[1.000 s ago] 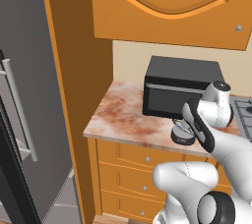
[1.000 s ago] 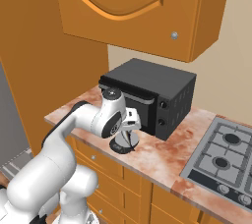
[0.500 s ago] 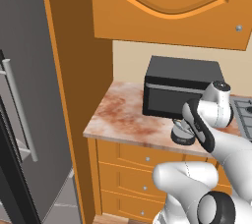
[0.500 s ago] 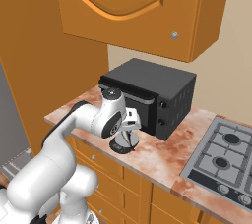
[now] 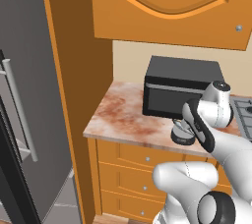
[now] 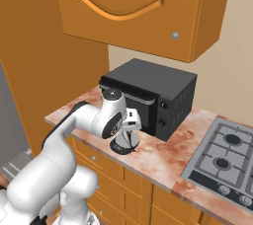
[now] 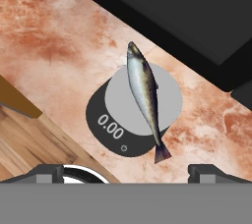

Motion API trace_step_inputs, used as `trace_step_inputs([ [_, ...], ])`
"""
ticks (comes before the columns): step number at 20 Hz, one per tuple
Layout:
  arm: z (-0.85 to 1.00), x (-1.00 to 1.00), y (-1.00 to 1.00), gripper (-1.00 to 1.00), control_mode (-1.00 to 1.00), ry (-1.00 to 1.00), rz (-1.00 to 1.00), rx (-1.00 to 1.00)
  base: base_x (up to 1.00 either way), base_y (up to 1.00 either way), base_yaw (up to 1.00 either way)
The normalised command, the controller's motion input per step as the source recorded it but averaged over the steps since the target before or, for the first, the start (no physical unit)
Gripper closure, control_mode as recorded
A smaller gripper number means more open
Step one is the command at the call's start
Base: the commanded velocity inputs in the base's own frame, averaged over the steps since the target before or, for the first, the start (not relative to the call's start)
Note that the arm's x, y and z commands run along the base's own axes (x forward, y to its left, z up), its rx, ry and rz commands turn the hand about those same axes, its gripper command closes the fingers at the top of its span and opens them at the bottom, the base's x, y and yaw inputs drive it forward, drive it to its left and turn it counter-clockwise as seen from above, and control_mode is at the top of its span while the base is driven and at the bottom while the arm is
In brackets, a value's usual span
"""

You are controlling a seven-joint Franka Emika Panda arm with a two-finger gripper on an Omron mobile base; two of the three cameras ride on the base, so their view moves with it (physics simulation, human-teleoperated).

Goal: Take the fish from the fridge and place it on the digital scale on the counter by the fridge. Wait a few seconds for a reading, then move it to the plate on the dining counter.

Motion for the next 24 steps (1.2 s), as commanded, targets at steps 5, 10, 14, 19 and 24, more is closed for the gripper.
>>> trace_step_inputs([
  [5,0.0,0.0,0.0,-1.0,-1.0,0.0,0.0,0.0,0.0,0.0,0.0],
  [10,0.0,0.0,0.0,-1.0,-1.0,0.0,0.0,0.0,0.0,0.0,0.0],
  [14,0.0,0.0,0.0,-1.0,-1.0,0.0,0.0,0.0,0.0,0.0,0.0],
  [19,0.0,0.0,0.0,-1.0,-1.0,0.0,0.0,0.0,0.0,0.0,0.0],
  [24,0.0,0.0,0.0,-1.0,-1.0,0.0,0.0,0.0,0.0,0.0,0.0],
])
